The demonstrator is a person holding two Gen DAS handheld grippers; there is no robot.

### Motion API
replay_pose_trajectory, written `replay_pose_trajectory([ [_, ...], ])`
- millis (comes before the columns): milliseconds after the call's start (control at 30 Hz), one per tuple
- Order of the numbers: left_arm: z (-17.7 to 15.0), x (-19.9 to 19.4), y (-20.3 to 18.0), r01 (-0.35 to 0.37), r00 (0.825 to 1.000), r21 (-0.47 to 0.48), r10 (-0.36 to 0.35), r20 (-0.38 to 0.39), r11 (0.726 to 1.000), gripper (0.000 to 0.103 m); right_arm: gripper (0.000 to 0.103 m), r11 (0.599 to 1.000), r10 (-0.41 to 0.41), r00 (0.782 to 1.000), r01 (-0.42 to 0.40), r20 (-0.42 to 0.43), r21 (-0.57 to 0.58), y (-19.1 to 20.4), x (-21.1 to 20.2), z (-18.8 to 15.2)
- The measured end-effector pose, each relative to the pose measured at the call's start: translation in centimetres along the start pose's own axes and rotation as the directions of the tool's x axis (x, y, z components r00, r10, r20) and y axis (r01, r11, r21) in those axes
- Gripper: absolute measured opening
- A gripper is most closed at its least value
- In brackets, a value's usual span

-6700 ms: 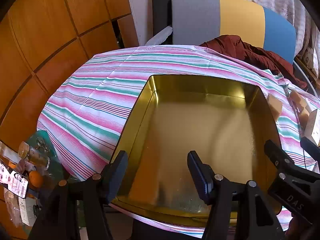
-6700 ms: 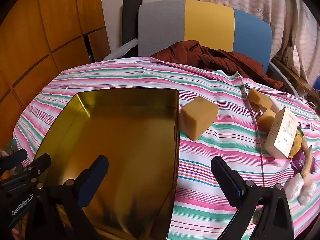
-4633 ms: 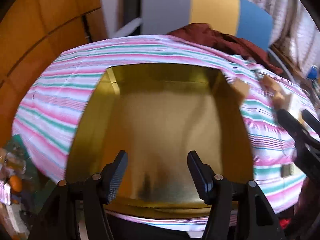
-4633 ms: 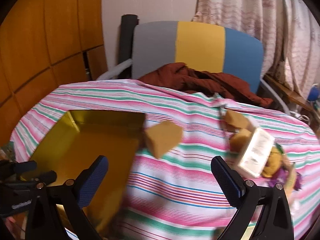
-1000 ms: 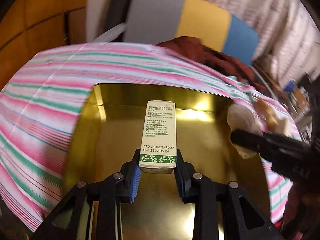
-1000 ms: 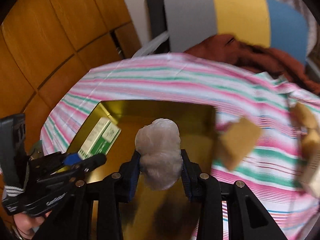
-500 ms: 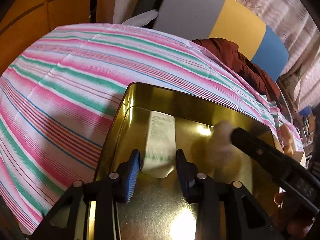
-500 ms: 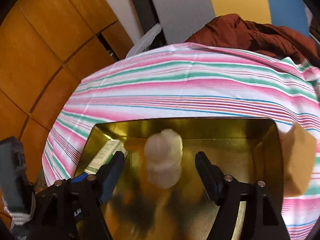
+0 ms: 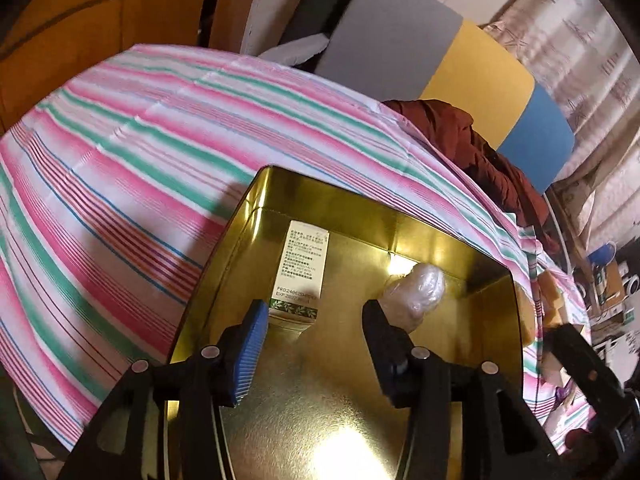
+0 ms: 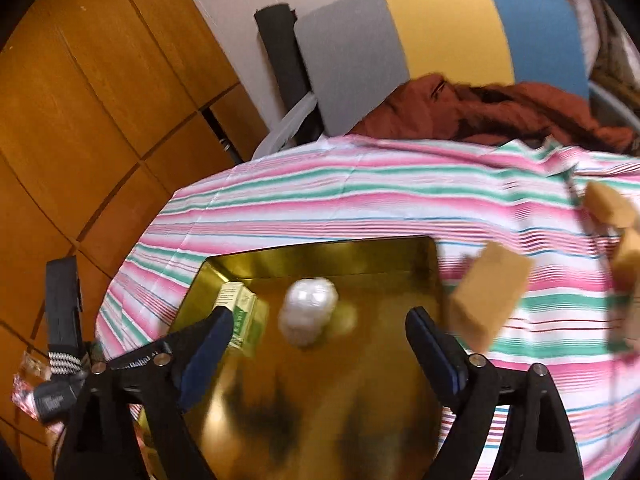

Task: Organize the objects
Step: 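Carry both items to the gold tray and open both tools to release them, then grasp a plastic-wrapped bundle with the left tool while the right tool grasps the WEIDAN cracker pack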

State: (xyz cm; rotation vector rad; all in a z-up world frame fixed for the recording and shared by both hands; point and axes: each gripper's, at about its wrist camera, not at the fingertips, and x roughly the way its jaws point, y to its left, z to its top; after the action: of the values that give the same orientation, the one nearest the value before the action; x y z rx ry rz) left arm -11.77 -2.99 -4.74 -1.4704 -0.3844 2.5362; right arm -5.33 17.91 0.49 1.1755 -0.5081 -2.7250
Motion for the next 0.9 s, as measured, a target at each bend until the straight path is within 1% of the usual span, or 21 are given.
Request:
replay_pose_trajectory([
  [33,0.0,-0.2,-0.1,-0.006,1.0,0.008,0.006,0.01,1.0,0.053,0.091,1.0,-0.005,1.0,0.005,0.008,0.001,-0.4,-0.6,-0.2],
  [100,-0.1,-0.9,-0.2,-0.022,0.999,0.015,0.021,0.032,1.0,0.061,0.092,1.0,-0.016,1.0,0.016,0.024,0.009,-1.5,-2.0,-0.5],
  [200,-0.3,-1.7,-0.4,-0.036,0.998,0.023,0.035,0.06,0.999,0.067,0.092,0.999,-0.048,0.997,0.047,0.053,0.024,-3.5,-4.3,-1.0],
  [300,-1.1,-2.1,-1.2,-0.03,0.998,0.043,0.027,0.06,0.999,0.068,0.093,0.995,-0.1,0.991,0.097,0.084,0.038,-5.5,-6.4,-1.9],
  [400,-2.1,-2.2,-2.6,-0.009,0.999,0.077,0.006,0.041,0.997,0.068,0.094,0.988,-0.145,0.985,0.14,0.091,0.064,-7.5,-7.8,-2.8],
  [500,-3.3,-2.2,-4.7,0.042,0.999,0.124,-0.044,0.012,0.991,0.068,0.094,0.981,-0.174,0.981,0.166,0.083,0.1,-9.6,-8.8,-3.9],
  [600,-4.6,-2.3,-7.3,0.082,0.997,0.199,-0.083,-0.008,0.976,0.068,0.094,0.973,-0.197,0.978,0.186,0.071,0.136,-11.3,-9.3,-5.0],
  [667,-5.6,-2.7,-9.2,0.103,0.994,0.257,-0.106,-0.001,0.961,0.068,0.094,0.969,-0.207,0.976,0.195,0.067,0.152,-12.1,-9.8,-5.8],
  [700,-5.9,-2.9,-9.7,0.112,0.993,0.271,-0.116,0.001,0.956,0.068,0.094,0.967,-0.211,0.975,0.198,0.067,0.158,-12.4,-10.1,-6.2],
  [800,-7.1,-3.6,-11.8,0.166,0.985,0.322,-0.172,-0.008,0.932,0.068,0.094,0.964,-0.23,0.971,0.217,0.07,0.156,-13.3,-10.8,-7.2],
  [900,-8.5,-4.3,-14.2,0.196,0.979,0.383,-0.205,-0.017,0.903,0.068,0.094,0.957,-0.25,0.965,0.236,0.072,0.168,-14.5,-11.5,-8.3],
])
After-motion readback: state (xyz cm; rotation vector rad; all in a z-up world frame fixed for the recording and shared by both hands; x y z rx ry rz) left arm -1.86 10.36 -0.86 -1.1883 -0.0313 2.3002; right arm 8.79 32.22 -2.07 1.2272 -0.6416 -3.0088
